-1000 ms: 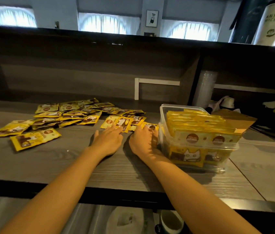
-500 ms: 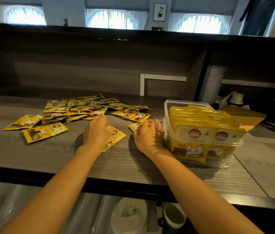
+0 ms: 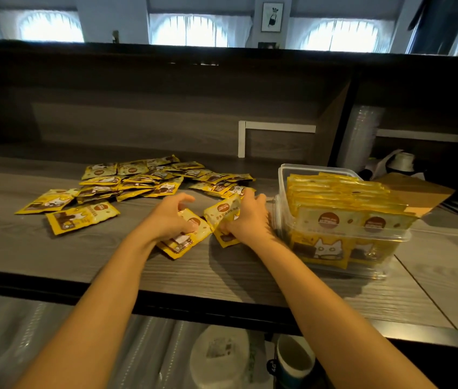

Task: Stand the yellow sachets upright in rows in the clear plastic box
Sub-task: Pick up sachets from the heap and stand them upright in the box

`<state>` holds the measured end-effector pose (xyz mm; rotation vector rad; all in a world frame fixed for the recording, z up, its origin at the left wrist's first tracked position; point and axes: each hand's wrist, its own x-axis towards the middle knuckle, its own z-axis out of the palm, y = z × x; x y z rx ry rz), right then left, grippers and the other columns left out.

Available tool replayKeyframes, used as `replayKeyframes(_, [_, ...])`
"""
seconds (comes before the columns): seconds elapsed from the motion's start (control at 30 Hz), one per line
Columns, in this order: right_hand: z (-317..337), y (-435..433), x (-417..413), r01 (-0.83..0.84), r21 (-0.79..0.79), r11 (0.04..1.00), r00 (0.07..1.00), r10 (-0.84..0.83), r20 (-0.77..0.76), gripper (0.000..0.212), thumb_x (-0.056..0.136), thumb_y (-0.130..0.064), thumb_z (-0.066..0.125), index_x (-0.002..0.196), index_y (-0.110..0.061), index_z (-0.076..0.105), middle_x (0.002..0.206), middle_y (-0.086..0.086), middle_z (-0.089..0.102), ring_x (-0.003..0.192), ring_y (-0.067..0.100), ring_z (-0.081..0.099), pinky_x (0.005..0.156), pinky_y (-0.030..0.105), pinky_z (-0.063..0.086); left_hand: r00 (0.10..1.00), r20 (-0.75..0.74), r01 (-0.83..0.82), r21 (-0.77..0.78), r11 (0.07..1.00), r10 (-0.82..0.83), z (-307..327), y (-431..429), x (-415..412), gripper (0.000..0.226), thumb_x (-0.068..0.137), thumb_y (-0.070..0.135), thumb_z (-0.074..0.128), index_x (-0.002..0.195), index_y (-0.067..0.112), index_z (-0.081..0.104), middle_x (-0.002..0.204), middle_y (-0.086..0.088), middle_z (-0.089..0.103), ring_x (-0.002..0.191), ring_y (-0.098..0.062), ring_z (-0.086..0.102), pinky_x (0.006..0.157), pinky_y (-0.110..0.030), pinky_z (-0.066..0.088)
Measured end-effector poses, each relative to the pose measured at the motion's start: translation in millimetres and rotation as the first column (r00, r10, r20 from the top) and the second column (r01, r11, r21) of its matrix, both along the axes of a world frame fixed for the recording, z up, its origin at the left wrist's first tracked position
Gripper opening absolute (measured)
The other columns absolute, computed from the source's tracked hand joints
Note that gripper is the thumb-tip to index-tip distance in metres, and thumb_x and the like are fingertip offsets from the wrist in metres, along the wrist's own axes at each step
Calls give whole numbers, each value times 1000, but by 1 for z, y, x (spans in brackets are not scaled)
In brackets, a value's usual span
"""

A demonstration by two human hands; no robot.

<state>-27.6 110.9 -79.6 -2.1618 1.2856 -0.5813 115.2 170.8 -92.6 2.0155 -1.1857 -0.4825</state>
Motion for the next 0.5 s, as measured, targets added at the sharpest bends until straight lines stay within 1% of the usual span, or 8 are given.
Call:
replayKeyframes(0.03, [1, 2, -1, -1, 5, 1000, 1000, 1, 8, 80, 77, -14, 74, 139, -10, 25, 141, 13, 26, 129, 31, 38, 96, 32, 44, 999, 9, -36, -1, 999, 36, 0, 0, 0, 64, 78, 5, 71, 134, 19, 44, 140, -10, 41, 98, -13, 52, 63, -18, 48])
replayKeyframes(0.1, [3, 6, -1, -1, 2, 1000, 1000, 1, 25, 79, 77, -13, 74, 139, -10, 24, 141, 13, 29, 129, 30, 38, 96, 34, 44, 988, 51, -145, -1, 989, 145, -1, 0, 1, 61, 76, 12, 74, 131, 14, 49, 141, -10, 41, 116, -20, 49, 84, -29, 47])
replayKeyframes(0.13, [3, 9, 0, -8, -17, 1000, 1000, 8, 19, 75, 78, -13, 73, 137, -10, 26, 139, 13, 35, 128, 31, 40, 95, 36, 44, 974, 80, -214, -13, 977, 214, -2, 0, 0, 56, 77, 16, 74, 128, 11, 52, 140, -10, 43, 123, -24, 46, 93, -34, 43])
replayKeyframes(0.17, [4, 11, 0, -20, -50, 999, 1000, 21, 14, 68, 80, -11, 70, 134, -10, 29, 135, 13, 42, 125, 31, 44, 92, 37, 45, 951, 114, -284, -44, 958, 287, -2, 0, -2, 50, 79, 19, 72, 125, 10, 55, 138, -11, 45, 124, -26, 45, 95, -36, 41])
replayKeyframes(0.23, [5, 16, 2, -41, -112, 993, 996, 49, 69, 53, 82, -6, 65, 126, -10, 35, 124, 14, 53, 115, 31, 52, 87, 38, 48, 900, 130, -396, -152, 906, 416, 1, 1, -8, 39, 85, 21, 64, 121, 8, 55, 132, -12, 50, 120, -28, 47, 91, -37, 42])
replayKeyframes(0.33, [9, 25, 4, -43, -213, 976, 969, 93, 229, 32, 90, -6, 52, 118, -8, 36, 109, 15, 59, 101, 31, 59, 80, 44, 54, 840, -60, -526, -339, 780, 540, 8, 6, -16, 31, 92, 19, 54, 119, 7, 50, 121, -14, 56, 109, -30, 54, 76, -36, 41])
replayKeyframes(0.4, [16, 29, 4, -32, -269, 963, 954, 110, 278, 22, 94, -6, 45, 114, -6, 36, 103, 14, 60, 95, 29, 59, 75, 41, 53, 817, -162, -563, -434, 703, 554, 15, 10, -21, 26, 94, 16, 49, 117, 5, 48, 113, -13, 58, 102, -29, 55, 69, -31, 37])
replayKeyframes(0.5, [32, 30, 1, 1, -300, 954, 914, 121, 388, 20, 92, 0, 44, 110, -6, 38, 95, 11, 60, 92, 29, 61, 77, 45, 53, 844, -202, -519, -545, 658, 498, 25, 15, -30, 16, 92, 10, 50, 108, 9, 50, 98, -4, 53, 87, -18, 51, 63, -22, 33])
